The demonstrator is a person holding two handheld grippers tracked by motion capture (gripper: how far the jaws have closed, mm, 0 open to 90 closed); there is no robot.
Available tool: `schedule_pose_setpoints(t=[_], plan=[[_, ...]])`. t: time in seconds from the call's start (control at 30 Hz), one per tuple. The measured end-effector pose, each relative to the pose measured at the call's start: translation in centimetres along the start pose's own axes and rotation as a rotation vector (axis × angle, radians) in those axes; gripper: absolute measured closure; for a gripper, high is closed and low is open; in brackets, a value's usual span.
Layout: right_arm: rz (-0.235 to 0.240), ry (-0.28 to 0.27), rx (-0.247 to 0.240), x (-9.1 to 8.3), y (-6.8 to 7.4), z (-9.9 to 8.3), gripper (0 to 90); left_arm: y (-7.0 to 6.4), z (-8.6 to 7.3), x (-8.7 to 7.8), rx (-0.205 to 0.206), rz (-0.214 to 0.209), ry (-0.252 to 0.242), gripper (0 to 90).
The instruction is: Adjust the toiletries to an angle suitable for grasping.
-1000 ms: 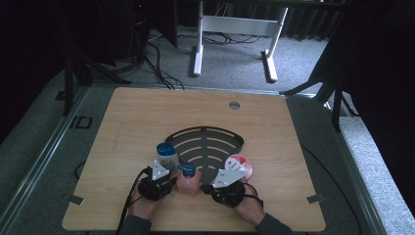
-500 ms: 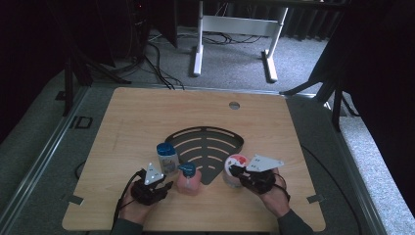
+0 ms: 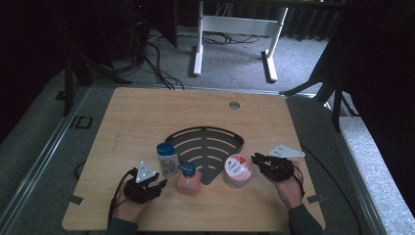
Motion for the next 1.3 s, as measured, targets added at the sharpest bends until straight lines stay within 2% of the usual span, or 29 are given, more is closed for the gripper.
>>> schedule_pose_setpoints(t=[0.13,0.27,0.43,0.5,0.57,0.73,1.3], plan=[[-0.002,0.028,-0.006,1.2,-0.8,-0.3,89.9,0.1,0.0,0.1,-0.003,0.000,0.000,59.5],[0.042,0.048,-0.011,2.9,-1.5,-0.4,90.0,0.1,0.0,0.2,-0.006,-0.002,0.001,59.5],[0.135,0.064,-0.022,4.6,-2.2,-0.3,90.0,0.2,-0.1,0.2,-0.010,-0.002,0.003,59.5],[0.151,0.066,-0.036,4.7,-2.1,-0.4,90.0,0.2,-0.1,0.2,-0.011,-0.003,0.002,59.5],[0.146,0.068,-0.041,4.7,-2.0,-0.4,90.0,0.2,-0.1,0.2,-0.011,-0.003,0.001,59.5],[0.182,0.067,-0.050,4.5,-1.4,-0.7,90.0,0.1,-0.1,0.2,-0.010,-0.003,0.003,59.4],[0.222,0.081,-0.134,3.8,1.9,-1.2,90.0,0.6,-0.1,0.0,-0.020,0.009,-0.007,59.4]])
Point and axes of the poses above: each handheld gripper's, and its own axes: x roughly forward along the jaws, z roughly out of its top, y roughly to its left, the point moved 1 cm from there along x, roughly forward along the jaws, and after that the axes turned 7 degrees about y, right-handed, at the moved point
